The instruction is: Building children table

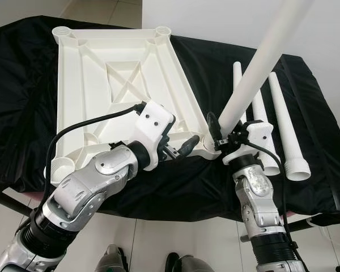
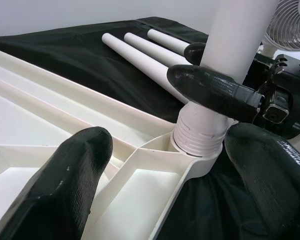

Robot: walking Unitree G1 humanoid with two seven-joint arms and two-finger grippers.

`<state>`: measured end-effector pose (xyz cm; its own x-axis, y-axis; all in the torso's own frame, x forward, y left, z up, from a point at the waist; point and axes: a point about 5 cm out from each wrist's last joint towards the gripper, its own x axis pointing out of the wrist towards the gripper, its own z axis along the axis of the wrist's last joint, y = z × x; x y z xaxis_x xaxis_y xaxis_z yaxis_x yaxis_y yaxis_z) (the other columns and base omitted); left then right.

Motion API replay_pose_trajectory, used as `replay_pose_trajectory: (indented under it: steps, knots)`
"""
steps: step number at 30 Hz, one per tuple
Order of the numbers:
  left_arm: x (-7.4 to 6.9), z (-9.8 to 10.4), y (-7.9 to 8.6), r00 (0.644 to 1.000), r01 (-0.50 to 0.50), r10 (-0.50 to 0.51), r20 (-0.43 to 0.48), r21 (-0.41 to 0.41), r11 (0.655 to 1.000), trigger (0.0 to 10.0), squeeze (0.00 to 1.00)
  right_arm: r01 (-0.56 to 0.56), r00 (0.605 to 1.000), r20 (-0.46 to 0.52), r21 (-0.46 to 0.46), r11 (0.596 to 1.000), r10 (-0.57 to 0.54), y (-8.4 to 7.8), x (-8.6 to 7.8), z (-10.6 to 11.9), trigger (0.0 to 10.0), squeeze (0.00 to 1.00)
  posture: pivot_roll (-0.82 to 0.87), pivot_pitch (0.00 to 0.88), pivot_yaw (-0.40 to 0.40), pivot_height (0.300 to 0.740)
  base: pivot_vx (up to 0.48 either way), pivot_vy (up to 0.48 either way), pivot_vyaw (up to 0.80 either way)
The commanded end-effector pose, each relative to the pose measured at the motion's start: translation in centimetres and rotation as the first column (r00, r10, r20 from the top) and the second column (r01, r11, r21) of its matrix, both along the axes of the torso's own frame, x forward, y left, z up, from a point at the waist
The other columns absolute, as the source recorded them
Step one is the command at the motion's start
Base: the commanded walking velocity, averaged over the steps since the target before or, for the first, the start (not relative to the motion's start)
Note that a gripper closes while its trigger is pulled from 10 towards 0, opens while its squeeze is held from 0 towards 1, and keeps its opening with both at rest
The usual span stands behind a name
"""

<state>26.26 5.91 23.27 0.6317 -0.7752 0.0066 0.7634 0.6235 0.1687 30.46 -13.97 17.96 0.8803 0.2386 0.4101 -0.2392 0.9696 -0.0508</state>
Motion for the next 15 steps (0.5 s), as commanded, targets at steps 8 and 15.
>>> replay_pose_trajectory:
  steps: [8,15]
  knots:
    - [-0.93,-0.32,-0.54,0.988,0.152,-0.151,-0.025,0.026,0.988,10.0,0.0,0.035,0.98,-0.195,0.033,0.999,-0.028,-0.67,-0.17,-3.85,10.0,0.0,0.13,0.18,-0.083,0.74,0.0,0.0,0.0]
    - [-0.94,-0.34,-0.47,0.988,0.151,-0.151,-0.028,0.026,0.988,10.0,0.0,0.063,0.97,-0.241,0.086,0.994,-0.04,-0.9,-0.03,-4.3,10.0,0.0,0.13,0.185,-0.082,0.74,0.0,0.0,0.0]
